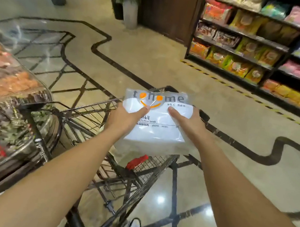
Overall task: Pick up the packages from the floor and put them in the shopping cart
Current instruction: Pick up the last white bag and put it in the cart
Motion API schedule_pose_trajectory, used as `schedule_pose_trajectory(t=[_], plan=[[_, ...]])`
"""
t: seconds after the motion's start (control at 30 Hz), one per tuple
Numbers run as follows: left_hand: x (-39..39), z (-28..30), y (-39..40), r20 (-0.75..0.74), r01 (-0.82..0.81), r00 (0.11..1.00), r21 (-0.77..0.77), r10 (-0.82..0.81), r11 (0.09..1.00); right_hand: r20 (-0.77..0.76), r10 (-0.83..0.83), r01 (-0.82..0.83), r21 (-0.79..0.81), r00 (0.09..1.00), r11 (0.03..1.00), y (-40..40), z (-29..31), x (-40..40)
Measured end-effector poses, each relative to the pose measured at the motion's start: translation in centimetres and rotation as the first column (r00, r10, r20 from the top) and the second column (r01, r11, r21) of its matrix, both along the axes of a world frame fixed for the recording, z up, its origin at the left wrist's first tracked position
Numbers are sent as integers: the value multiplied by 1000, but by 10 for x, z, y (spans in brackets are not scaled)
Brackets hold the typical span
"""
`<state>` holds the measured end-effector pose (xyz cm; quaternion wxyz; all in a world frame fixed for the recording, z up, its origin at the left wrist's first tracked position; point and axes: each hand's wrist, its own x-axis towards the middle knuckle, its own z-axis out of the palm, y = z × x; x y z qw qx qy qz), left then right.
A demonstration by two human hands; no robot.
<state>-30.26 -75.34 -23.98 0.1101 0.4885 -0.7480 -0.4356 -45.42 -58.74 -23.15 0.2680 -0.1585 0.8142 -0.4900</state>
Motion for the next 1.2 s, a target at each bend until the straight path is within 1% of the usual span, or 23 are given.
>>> schedule_pose_trajectory(t=[0.1,0.2,0.3,0.4,0.5,0.53,0.6,0.7,0.77,0.87,0.97,1.13,1.17,1.2], plan=[[-25,-13,-27,-1,-43,999,13,43,999,9,15,-15,23,1000,1000,-38,-15,-34],[-37,-35,-48,-17,-147,989,58,149,987,-12,98,-97,87,995,991,-77,-37,-54],[-39,-78,-64,6,-281,959,140,283,949,20,216,-217,156,976,964,-117,-70,-68],[-36,-123,-74,1,-381,920,248,393,891,61,346,-349,257,936,901,-150,-105,-73],[-30,-156,-79,33,-516,842,342,539,785,85,461,-463,308,883,831,-180,-142,-75],[-28,-163,-82,51,-545,822,365,568,755,96,484,-488,314,870,814,-188,-151,-75],[-24,-181,-87,69,-608,774,358,630,708,109,524,-528,325,845,784,-204,-165,-73],[-27,-193,-96,117,-667,724,369,680,647,119,567,-570,338,815,748,-225,-186,-73],[-27,-203,-99,150,-702,697,341,701,625,127,597,-601,335,792,726,-239,-198,-73],[-24,-222,-110,134,-705,690,345,711,619,157,619,-629,354,769,692,-259,-211,-71],[-20,-232,-116,134,-724,659,381,740,575,174,615,-630,366,769,685,-270,-221,-67],[-22,-239,-123,140,-727,650,402,747,556,196,611,-630,411,767,659,-278,-231,-63],[-22,-236,-124,171,-740,645,382,745,554,201,617,-637,416,760,649,-279,-230,-63],[-23,-233,-123,201,-745,653,344,731,571,207,624,-644,422,754,638,-280,-229,-63]])
